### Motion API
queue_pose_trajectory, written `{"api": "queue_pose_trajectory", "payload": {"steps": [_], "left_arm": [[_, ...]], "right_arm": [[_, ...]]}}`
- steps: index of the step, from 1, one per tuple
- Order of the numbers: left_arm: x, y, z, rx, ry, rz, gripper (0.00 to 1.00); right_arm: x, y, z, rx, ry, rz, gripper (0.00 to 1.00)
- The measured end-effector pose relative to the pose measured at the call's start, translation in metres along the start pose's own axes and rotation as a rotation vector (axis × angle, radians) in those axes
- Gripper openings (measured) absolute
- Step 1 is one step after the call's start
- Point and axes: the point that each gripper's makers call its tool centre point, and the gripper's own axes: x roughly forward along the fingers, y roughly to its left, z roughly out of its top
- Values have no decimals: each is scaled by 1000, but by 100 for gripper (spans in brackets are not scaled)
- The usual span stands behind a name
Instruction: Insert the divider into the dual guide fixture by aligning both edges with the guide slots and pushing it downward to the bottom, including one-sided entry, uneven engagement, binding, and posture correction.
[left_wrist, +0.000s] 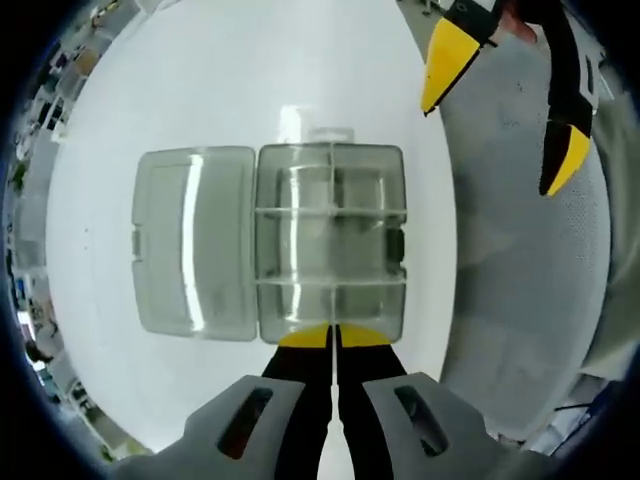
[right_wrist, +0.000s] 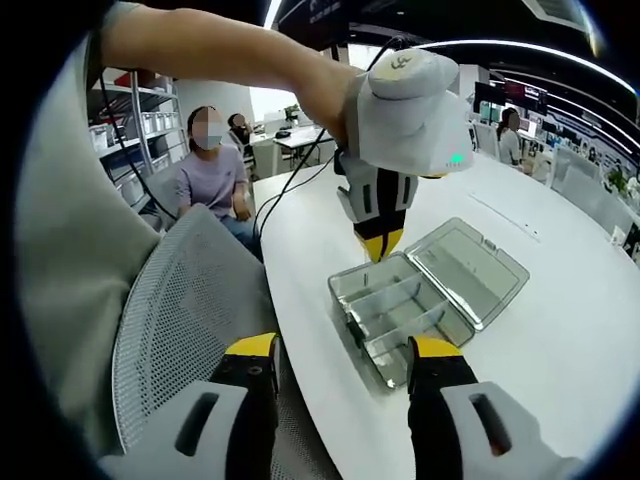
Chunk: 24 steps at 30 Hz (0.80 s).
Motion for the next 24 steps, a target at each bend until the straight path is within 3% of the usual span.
{"api": "queue_pose_trajectory", "payload": {"steps": [24], "left_arm": [[12,2,-1,24,3,6,0]], "right_arm": [[-2,-2,-5,7,12,1,47]]}}
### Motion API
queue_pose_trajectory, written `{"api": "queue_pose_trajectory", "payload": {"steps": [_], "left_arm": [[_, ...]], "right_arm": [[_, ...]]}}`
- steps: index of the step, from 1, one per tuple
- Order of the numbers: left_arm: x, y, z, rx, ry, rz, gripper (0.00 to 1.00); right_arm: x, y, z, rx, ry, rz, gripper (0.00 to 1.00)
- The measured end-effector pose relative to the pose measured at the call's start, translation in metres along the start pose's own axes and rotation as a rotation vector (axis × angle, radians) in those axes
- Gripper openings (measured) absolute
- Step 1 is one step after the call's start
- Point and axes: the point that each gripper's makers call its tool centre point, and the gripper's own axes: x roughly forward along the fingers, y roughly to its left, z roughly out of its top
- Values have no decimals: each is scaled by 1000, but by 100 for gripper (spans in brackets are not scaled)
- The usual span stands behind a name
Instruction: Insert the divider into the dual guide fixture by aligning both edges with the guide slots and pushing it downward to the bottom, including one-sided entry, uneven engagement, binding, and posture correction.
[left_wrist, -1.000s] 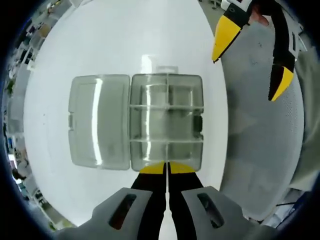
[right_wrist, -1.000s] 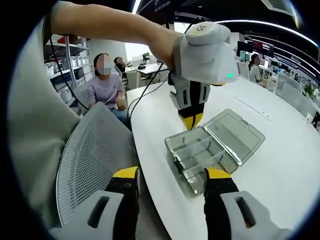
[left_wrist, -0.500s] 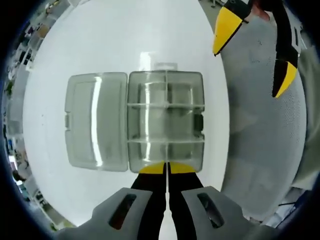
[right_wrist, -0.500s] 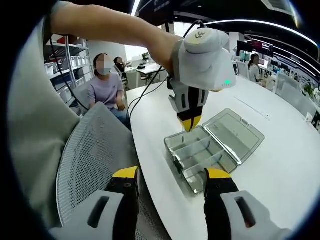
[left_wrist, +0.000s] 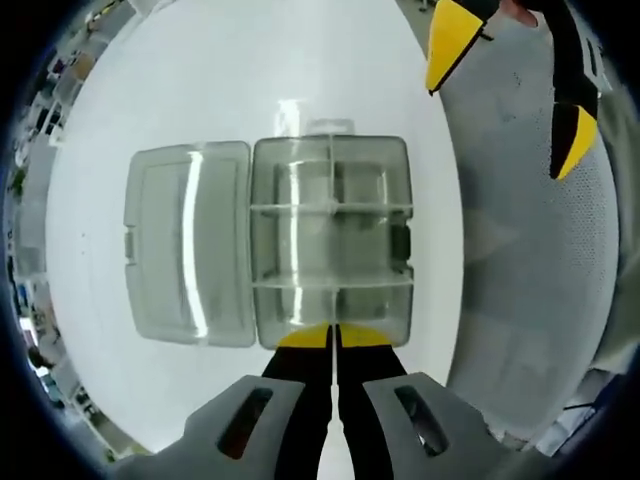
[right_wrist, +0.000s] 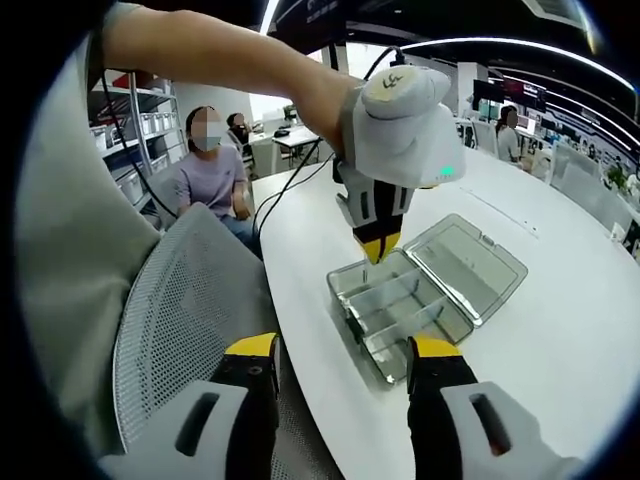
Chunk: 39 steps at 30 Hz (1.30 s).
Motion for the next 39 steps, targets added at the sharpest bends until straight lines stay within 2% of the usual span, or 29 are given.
{"api": "queue_pose_trajectory", "payload": {"steps": [12,39], "left_arm": [[9,-1,-1,38,17,5,0],[24,-2,-3,3,19,-17,0]], "right_arm": [[1,0,-1,10,1,3,47],[4,0,-4,21,1,9,47]]}}
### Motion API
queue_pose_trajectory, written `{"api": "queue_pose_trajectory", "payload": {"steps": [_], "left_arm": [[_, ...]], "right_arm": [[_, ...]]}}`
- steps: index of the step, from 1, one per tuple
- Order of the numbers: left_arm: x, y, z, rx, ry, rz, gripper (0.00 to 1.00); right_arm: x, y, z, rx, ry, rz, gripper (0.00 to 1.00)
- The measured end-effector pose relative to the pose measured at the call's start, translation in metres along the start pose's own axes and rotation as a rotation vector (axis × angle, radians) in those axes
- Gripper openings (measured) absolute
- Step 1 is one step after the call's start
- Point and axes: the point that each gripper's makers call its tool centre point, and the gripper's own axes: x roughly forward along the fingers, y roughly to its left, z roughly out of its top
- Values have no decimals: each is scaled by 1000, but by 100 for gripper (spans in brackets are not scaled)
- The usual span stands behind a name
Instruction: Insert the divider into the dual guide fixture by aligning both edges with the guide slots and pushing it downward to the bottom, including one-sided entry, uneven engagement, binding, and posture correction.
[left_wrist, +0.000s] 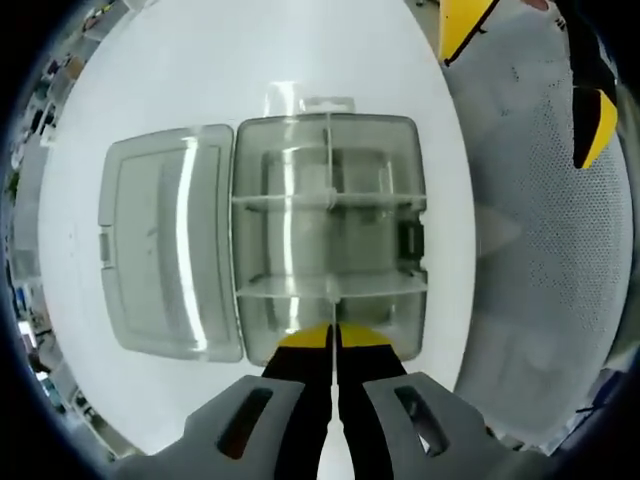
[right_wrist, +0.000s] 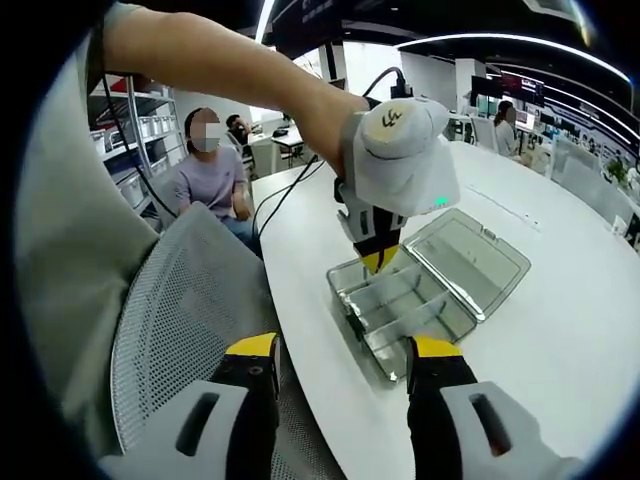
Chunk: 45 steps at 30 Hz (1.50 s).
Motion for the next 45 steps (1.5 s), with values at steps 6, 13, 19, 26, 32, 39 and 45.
{"api": "queue_pose_trajectory", "payload": {"steps": [6,13,19,26,32,39,45], "left_arm": [[0,-1,0,-6,5,1,0],[0,0,0,-18,4,10,0],[0,-2,0,-11,-6,20,0],[1,-1,0,-5,-25,35,0],[6,-1,0,-15,-53,64,0],[6,0,1,-48,-110,119,0],[3,5,-3,-111,-178,211,19]], "right_arm": [[1,1,1,-2,-2,1,47],[0,0,1,-2,-3,-1,47],[-3,-1,1,-3,-3,-7,47],[-5,-3,1,1,-10,-15,47],[-10,-4,2,-2,-13,-23,48],[-16,-9,0,1,-14,-34,48],[-19,-15,-1,15,-24,-43,48]]}}
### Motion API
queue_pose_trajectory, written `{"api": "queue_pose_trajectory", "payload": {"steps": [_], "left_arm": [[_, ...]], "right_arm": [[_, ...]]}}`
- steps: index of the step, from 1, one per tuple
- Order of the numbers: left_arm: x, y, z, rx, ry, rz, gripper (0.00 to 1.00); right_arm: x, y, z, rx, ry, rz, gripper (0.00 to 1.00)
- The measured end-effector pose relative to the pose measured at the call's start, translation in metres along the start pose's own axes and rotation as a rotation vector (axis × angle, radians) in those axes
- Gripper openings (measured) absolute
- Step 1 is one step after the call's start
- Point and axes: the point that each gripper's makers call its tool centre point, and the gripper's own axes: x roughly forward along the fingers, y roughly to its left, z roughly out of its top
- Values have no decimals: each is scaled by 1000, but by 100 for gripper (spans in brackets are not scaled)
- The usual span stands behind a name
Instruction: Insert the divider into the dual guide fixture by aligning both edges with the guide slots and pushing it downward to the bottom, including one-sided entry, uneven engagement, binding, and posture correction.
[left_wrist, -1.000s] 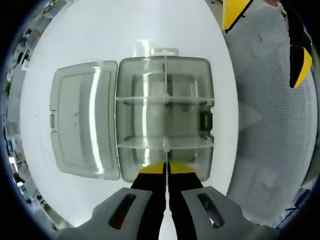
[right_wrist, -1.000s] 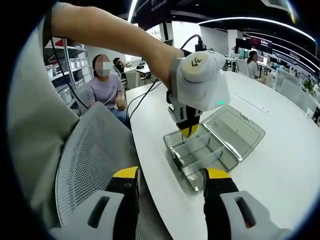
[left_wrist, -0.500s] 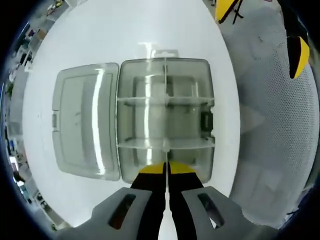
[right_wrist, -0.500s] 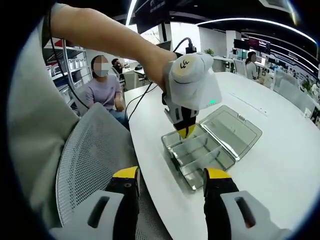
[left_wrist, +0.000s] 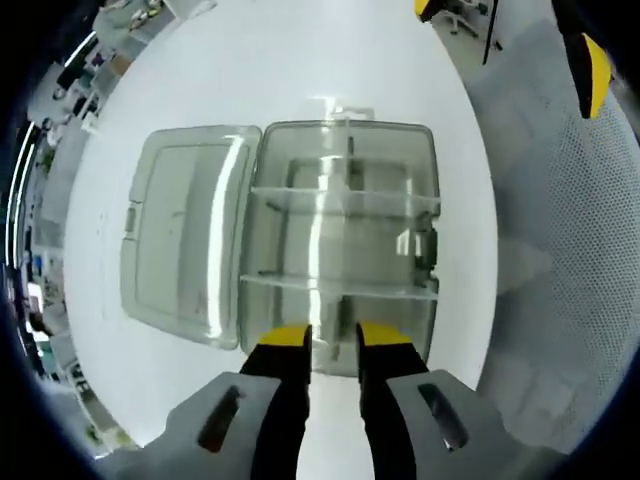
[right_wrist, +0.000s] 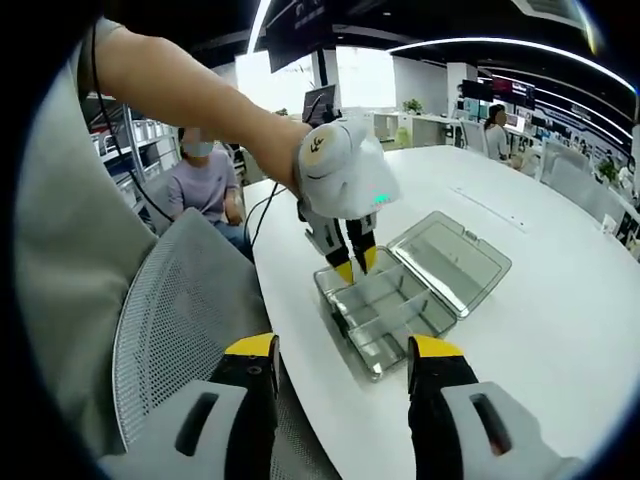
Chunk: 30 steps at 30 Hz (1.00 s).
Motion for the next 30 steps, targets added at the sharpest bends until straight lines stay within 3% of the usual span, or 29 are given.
{"api": "queue_pose_trajectory", "payload": {"steps": [2,6,8,14,21,30], "left_arm": [[-2,-3,-4,-62,-13,2,23],[-13,1,-1,-171,-105,47,24],[-20,-4,2,-249,-159,39,27],[-34,-11,0,-387,-247,57,31],[-54,-20,13,-520,-403,72,35],[-81,-22,27,-627,-566,100,42]], "right_arm": [[-1,-2,-1,-2,2,-3,49],[-2,-4,0,-1,-4,-7,49],[-2,-5,-1,-2,-2,-6,49],[0,-7,-5,-4,7,2,49],[4,-10,-7,-17,23,17,49],[7,-17,-7,-30,38,31,51]]}}
